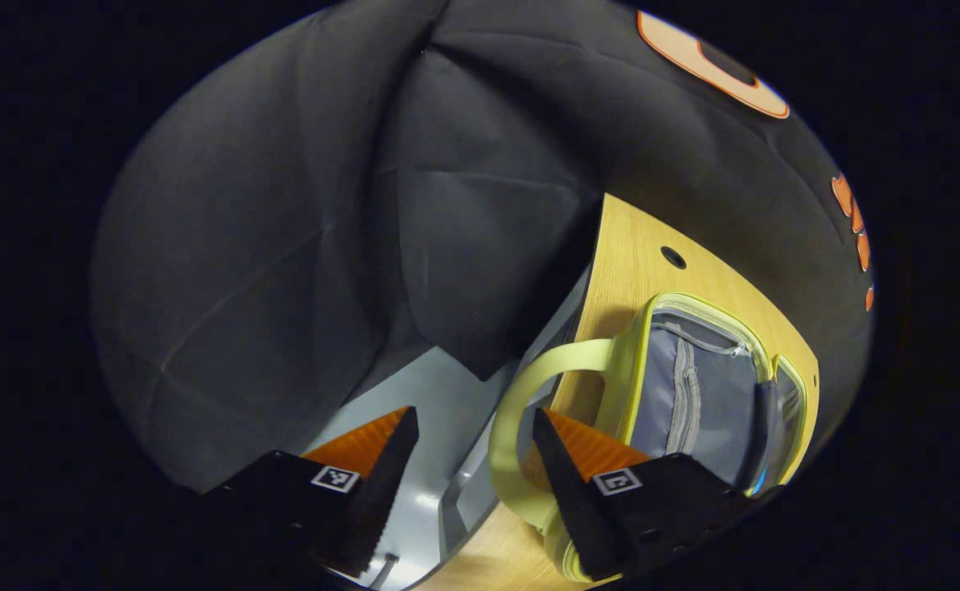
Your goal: First open the suitcase, pack the skin care products into it, and then close the suitcase.
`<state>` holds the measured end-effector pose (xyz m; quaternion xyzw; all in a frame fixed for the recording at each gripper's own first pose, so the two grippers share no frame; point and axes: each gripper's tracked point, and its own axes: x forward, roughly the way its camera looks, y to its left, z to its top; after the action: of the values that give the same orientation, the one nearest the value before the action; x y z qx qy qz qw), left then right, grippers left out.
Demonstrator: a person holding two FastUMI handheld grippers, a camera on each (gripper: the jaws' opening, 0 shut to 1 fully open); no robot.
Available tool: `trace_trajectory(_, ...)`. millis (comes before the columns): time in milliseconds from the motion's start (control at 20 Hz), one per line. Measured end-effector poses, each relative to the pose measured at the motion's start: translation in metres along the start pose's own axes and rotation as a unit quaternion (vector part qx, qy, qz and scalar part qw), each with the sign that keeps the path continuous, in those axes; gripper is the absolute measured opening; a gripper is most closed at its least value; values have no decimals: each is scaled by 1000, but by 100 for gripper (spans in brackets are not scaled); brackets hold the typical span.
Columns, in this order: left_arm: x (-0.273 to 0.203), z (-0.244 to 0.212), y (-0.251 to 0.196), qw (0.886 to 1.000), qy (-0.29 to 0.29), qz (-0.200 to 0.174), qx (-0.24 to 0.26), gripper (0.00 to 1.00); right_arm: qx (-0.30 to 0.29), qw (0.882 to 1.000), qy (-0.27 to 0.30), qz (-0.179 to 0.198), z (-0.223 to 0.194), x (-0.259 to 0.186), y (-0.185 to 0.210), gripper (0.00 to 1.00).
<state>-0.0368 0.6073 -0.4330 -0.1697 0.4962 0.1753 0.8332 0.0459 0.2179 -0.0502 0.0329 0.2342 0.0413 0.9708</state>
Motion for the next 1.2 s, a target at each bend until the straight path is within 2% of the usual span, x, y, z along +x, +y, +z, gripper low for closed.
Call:
trace_trajectory(200,10,-9,-15,999,26,-23,6,38,-3,1000,-1,-22,-6,-14,-14,91)
trace_trajectory(300,6,-5,-13,1000,22,-18,12,21,-1,999,-3,-33,-6,-20,-20,91)
trace_trajectory(400,-2,2,-20,999,10,-27,16,14,-4,999,-15,-34,0,-24,-21,91)
trace_trajectory(450,-9,10,-22,999,-5,-29,17,14,-7,999,-18,-34,2,-24,-22,91)
trace_trajectory(500,-15,15,-25,999,-9,-31,22,7,-9,999,-22,-35,5,-25,-24,91)
trace_trajectory(750,-65,50,-52,993,-73,-32,81,7,-4,999,-39,-28,10,-25,-33,91)
trace_trajectory(1000,-140,89,-77,985,-134,-35,102,7,-31,998,-58,-7,15,-29,-43,91)
trace_trajectory(1200,-189,95,-126,977,-178,-39,112,7,-54,996,-74,10,20,-31,-58,91)
